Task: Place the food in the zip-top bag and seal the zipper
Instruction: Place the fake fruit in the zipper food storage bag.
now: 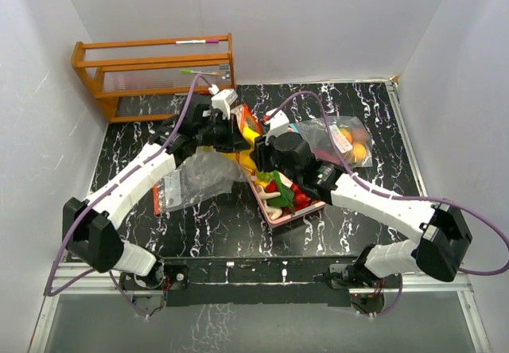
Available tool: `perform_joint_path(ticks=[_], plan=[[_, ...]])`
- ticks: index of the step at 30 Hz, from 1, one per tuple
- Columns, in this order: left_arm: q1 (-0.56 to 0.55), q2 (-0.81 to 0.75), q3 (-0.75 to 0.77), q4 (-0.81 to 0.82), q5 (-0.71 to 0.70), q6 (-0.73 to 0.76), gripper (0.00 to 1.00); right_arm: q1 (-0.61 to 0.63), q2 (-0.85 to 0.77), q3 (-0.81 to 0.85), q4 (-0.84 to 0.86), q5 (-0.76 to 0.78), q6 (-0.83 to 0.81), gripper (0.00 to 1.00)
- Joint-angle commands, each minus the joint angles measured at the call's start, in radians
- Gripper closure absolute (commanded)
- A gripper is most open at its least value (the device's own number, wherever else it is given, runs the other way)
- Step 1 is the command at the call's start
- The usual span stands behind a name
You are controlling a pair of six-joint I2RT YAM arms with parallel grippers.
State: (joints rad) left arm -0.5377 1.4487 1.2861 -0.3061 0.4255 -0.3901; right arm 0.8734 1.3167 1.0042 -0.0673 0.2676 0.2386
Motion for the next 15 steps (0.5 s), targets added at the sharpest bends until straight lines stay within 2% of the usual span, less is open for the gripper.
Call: perform_joint_path(ticks=[1, 5, 9, 13, 15], plan=[[-0.021, -0.044, -0.151, 0.123, 0.078, -0.056, 1.00, 0.033, -0.045, 0.126, 0.004, -0.199, -0.002, 0.79], [-0.022, -0.041, -0.244, 0.164, 0.082, -0.072, 1.00, 0.035, -0.062, 0.081, -0.063, -0.209, 0.010, 0.72], [-0.022, -0.055, -0.288, 0.175, 0.029, -0.043, 1.00, 0.040, -0.099, 0.038, -0.068, -0.257, 0.039, 0.61], [-0.022, -0.041, -0.323, 0.171, -0.013, -0.024, 1.00, 0.040, -0.136, 0.016, -0.083, -0.244, 0.043, 0.42], [-0.022, -0.044, -0.336, 0.170, -0.026, -0.019, 1.00, 0.041, -0.146, 0.024, -0.104, -0.231, 0.035, 0.40]])
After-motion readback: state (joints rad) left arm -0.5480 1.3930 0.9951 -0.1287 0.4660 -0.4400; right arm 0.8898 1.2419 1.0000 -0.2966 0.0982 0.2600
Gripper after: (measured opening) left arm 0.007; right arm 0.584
